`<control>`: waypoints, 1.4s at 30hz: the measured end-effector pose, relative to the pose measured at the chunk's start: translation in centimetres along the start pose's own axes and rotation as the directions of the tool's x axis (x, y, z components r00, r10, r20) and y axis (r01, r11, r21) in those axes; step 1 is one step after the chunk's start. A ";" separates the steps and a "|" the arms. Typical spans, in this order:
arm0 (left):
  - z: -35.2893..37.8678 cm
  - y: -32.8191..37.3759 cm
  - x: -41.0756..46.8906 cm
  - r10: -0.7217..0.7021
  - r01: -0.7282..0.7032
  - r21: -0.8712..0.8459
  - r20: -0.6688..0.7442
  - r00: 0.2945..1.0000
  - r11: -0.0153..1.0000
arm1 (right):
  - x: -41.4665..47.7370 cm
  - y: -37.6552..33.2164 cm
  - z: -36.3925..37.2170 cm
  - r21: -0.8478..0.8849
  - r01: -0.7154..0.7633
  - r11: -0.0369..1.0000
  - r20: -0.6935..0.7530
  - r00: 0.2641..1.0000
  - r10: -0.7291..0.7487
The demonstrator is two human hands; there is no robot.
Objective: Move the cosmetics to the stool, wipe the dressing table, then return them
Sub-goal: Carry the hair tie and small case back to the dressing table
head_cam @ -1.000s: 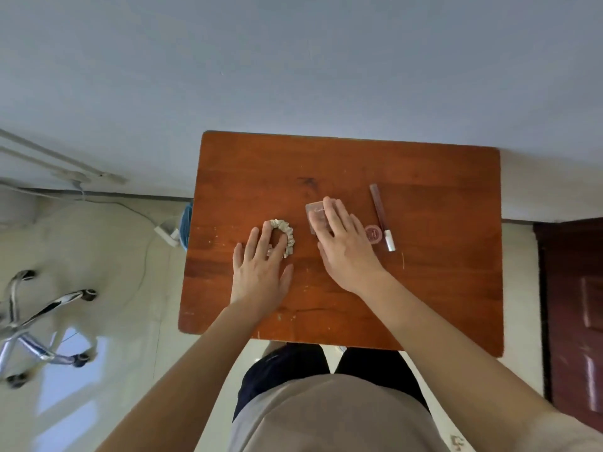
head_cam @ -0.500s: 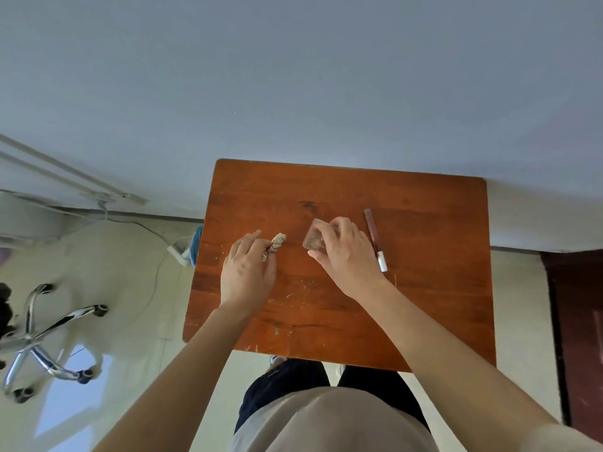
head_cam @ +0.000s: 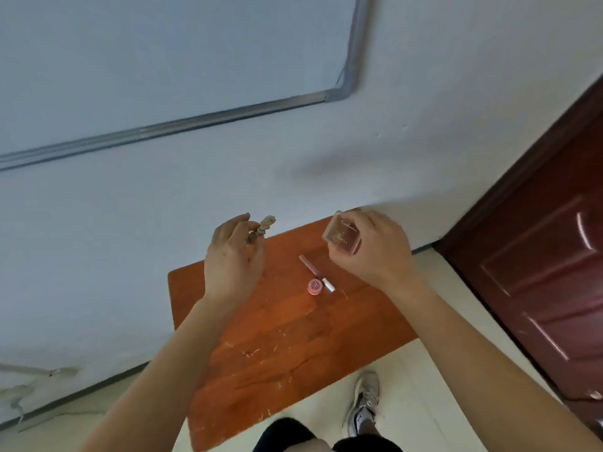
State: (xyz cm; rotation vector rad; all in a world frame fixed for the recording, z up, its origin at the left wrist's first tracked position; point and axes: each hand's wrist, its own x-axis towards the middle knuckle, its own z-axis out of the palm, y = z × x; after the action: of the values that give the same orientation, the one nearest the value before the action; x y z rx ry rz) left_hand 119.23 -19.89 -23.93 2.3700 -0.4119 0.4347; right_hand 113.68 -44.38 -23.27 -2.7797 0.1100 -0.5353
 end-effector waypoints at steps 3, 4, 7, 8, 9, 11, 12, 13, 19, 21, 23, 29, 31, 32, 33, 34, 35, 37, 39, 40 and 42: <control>0.6 3.8 1.0 0.111 -0.106 -0.087 0.049 0.993 0.991 | -4.4 1.8 -4.2 -0.094 -0.137 0.986 -0.130 0.984 0.125; 0.9 4.8 1.2 0.119 -0.113 -0.102 0.056 0.991 0.988 | -5.5 2.2 -5.2 -0.112 -0.180 0.977 -0.156 0.975 0.161; 2.4 10.3 -0.1 0.219 -0.196 -0.191 0.109 0.970 0.962 | -10.9 4.0 -10.0 -0.129 -0.342 0.931 -0.234 0.923 0.307; 2.9 12.4 -1.0 0.258 -0.224 -0.227 0.129 0.958 0.948 | -13.0 4.6 -11.6 -0.107 -0.387 0.916 -0.252 0.902 0.352; 3.3 14.2 -2.0 0.295 -0.253 -0.253 0.145 0.944 0.934 | -14.9 5.0 -12.9 -0.070 -0.429 0.901 -0.261 0.880 0.398; 4.2 18.3 -4.8 0.407 -0.346 -0.297 0.176 0.896 0.890 | -19.6 6.0 -15.7 0.000 -0.516 0.857 -0.284 0.822 0.495; 4.6 20.5 -6.5 0.467 -0.396 -0.318 0.186 0.865 0.861 | -22.3 6.6 -17.2 0.019 -0.551 0.834 -0.301 0.792 0.531; 5.1 22.7 -8.2 0.518 -0.440 -0.339 0.189 0.834 0.832 | -24.8 7.2 -18.6 0.025 -0.577 0.816 -0.324 0.768 0.553; 7.9 36.8 -21.0 0.710 -0.558 -0.465 0.267 0.652 0.687 | -43.5 11.0 -27.0 0.040 -0.719 0.694 -0.492 0.590 0.640; 9.0 42.3 -26.7 0.758 -0.573 -0.513 0.295 0.582 0.639 | -50.9 12.3 -30.2 0.052 -0.775 0.630 -0.532 0.512 0.674; 9.8 47.4 -32.7 0.803 -0.582 -0.567 0.298 0.516 0.584 | -58.3 13.3 -33.3 0.042 -0.828 0.559 -0.587 0.433 0.684; 10.4 58.8 -48.0 0.903 -0.612 -0.666 0.279 0.326 0.426 | -75.7 13.5 -40.3 0.083 -0.925 0.370 -0.696 0.213 0.686; 10.8 62.1 -52.1 0.929 -0.622 -0.690 0.258 0.266 0.370 | -80.3 13.7 -41.7 0.094 -0.946 0.309 -0.724 0.148 0.674; 11.1 63.6 -54.1 0.941 -0.622 -0.707 0.246 0.231 0.338 | -82.5 14.0 -42.2 0.103 -0.956 0.274 -0.734 0.113 0.670; 11.4 65.0 -55.9 0.951 -0.615 -0.726 0.235 0.199 0.308 | -84.5 14.4 -42.6 0.113 -0.964 0.242 -0.740 0.081 0.668; 11.7 66.2 -57.4 0.959 -0.604 -0.745 0.222 0.173 0.282 | -86.2 14.7 -42.8 0.123 -0.969 0.215 -0.738 0.056 0.672; 12.2 67.7 -59.3 0.966 -0.593 -0.763 0.215 0.142 0.257 | -88.3 15.2 -43.1 0.136 -0.974 0.182 -0.734 0.024 0.679; 13.5 70.3 -62.8 0.973 -0.579 -0.784 0.213 0.084 0.222 | -91.8 16.3 -43.5 0.131 -0.983 0.127 -0.731 -0.010 0.682; 15.0 72.6 -66.0 0.974 -0.566 -0.798 0.222 0.040 0.205 | -94.6 17.8 -44.0 0.123 -0.989 0.079 -0.727 -0.035 0.685; 16.0 74.1 -67.8 0.974 -0.558 -0.806 0.224 0.023 0.199 | -96.2 18.9 -44.5 0.128 -0.990 0.059 -0.729 -0.053 0.682; 18.1 77.2 -71.0 0.975 -0.541 -0.821 0.223 -0.003 0.186 | -99.2 21.4 -45.8 0.121 -0.992 0.030 -0.742 -0.070 0.666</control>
State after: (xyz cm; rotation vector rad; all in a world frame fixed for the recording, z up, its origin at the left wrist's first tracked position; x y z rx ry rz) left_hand 28.18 -75.01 -22.14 1.2729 -2.1582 -0.2800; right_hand 4.16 -64.64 -24.26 -1.8188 2.4140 -1.0617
